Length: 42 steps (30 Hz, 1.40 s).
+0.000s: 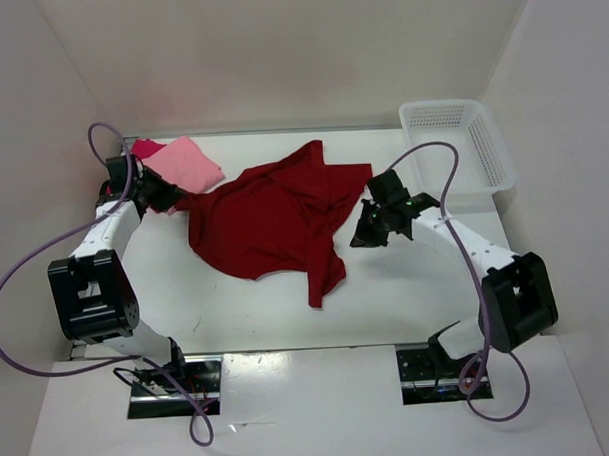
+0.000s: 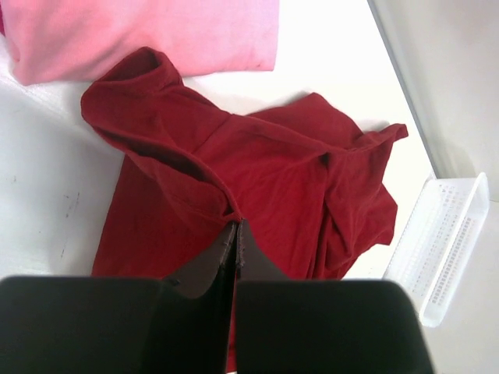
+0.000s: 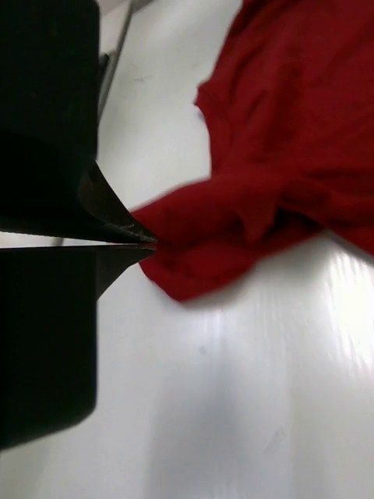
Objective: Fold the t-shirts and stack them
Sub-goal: Flatten out the tshirt
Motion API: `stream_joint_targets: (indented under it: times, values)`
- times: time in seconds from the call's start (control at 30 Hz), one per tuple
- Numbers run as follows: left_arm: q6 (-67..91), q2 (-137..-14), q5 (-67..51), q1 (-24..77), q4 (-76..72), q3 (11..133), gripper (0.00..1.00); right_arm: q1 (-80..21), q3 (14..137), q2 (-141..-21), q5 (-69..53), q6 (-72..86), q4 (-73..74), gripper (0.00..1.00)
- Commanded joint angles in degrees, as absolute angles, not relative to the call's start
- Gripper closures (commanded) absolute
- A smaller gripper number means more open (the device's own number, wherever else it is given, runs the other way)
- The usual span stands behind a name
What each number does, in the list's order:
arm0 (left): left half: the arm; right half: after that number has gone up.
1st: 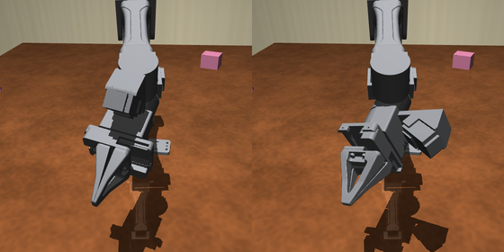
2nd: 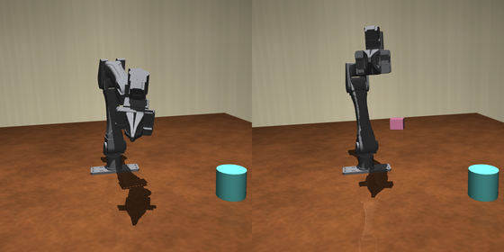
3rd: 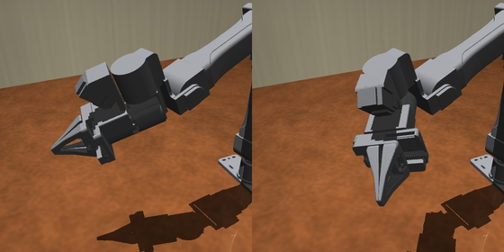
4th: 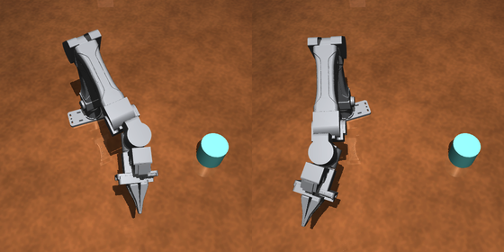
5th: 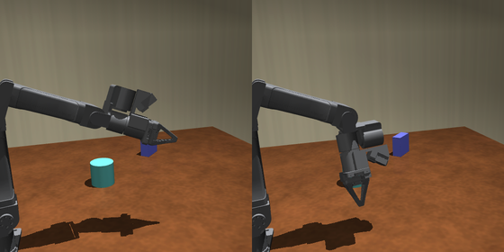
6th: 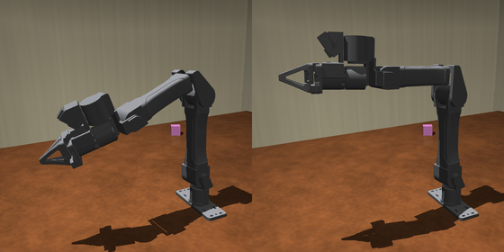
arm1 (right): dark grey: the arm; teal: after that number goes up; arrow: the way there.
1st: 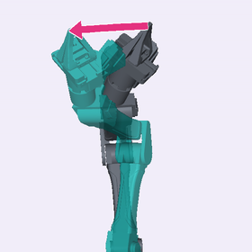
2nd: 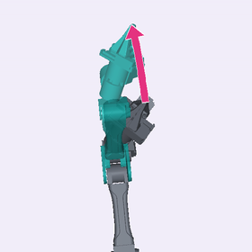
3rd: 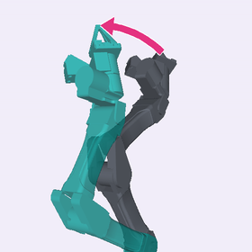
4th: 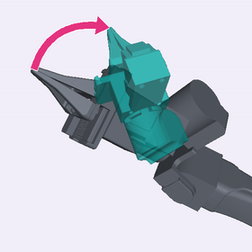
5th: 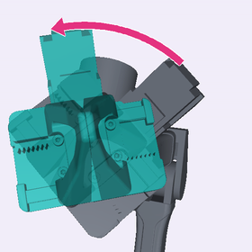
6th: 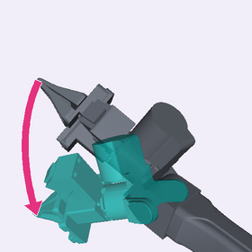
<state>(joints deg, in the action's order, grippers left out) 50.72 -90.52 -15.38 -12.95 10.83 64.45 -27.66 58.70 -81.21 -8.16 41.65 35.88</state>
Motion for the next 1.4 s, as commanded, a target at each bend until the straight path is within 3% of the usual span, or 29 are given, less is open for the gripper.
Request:
stream_joint_targets:
  times: [0.0, 0.1, 0.13, 0.23, 0.37, 0.57, 0.7, 0.8, 0.87, 0.9, 0.93, 1.1, 1.23, 1.37]
  values:
    - [49.48, -90.44, -16.17, -13.18, 8.44, 65.04, 1.0, -24.96, 56.95, -84.27, -10.99, 36.06, 29.81, 0.96]
    - [49.48, -89.92, -16.17, -13.18, 7.91, 63.29, 1.0, -24.35, 58.87, -89.46, -12.21, 33.23, 24.79, 0.87]
    - [49.48, -89.91, -16.17, -12.66, 7.91, 62.67, 1.0, -24.35, 59.41, -90.34, -12.22, 33.22, 24.09, 0.68]
    - [48.43, -88.86, -15.65, -12.13, 8.96, 61.53, 1.0, -24.35, 61.61, -92.29, -17.38, 29.99, 21.45, 0.49]
    - [48.43, -88.33, -15.12, -10.99, 8.96, 60.39, 1.0, -24.35, 62.84, -92.99, -19.25, 26.55, 20.92, 0.4]
    - [47.9, -88.33, -15.12, -10.99, 8.96, 60.99, 1.0, -24.35, 66.0, -98.43, -22.32, 23.12, 21.62, 0.4]
    - [47.9, -89.38, -15.12, -10.99, 8.96, 61.52, 1.0, -24.87, 68.37, -102.03, -22.85, 22.59, 21.79, 0.53]
    - [47.9, -89.38, -15.64, -10.99, 8.96, 61.52, 1.0, -24.87, 69.08, -104.05, -23.99, 22.06, 20.06, 0.54]
    - [47.9, -89.91, -15.64, -10.99, 8.96, 61.52, 1.0, -24.87, 70.39, -105.38, -25.48, 22.06, 19.51, 0.62]
    - [47.9, -89.91, -15.64, -10.99, 8.96, 61.52, 1.0, -24.87, 71.27, -105.38, -26.1, 22.06, 20.38, 0.75]
    - [47.9, -89.91, -15.64, -10.99, 8.96, 61.52, 1.0, -24.87, 72.41, -105.38, -26.1, 22.06, 21.7, 0.8]
    - [47.9, -90.44, -15.64, -10.99, 8.96, 63.98, 1.0, -25.58, 73.21, -96.7, -23.3, 24.43, 32.85, 0.95]
    - [48.51, -92.37, -13.98, -10.99, 8.96, 69.85, 1.0, -25.58, 69.96, -84.22, -19.95, 26.19, 49.86, 0.95]
    - [48.52, -94.3, -12.66, -10.99, 9.66, 78.8, 1.0, -25.58, 67.59, -74.64, -26.52, 30.31, 59.05, 0.95]
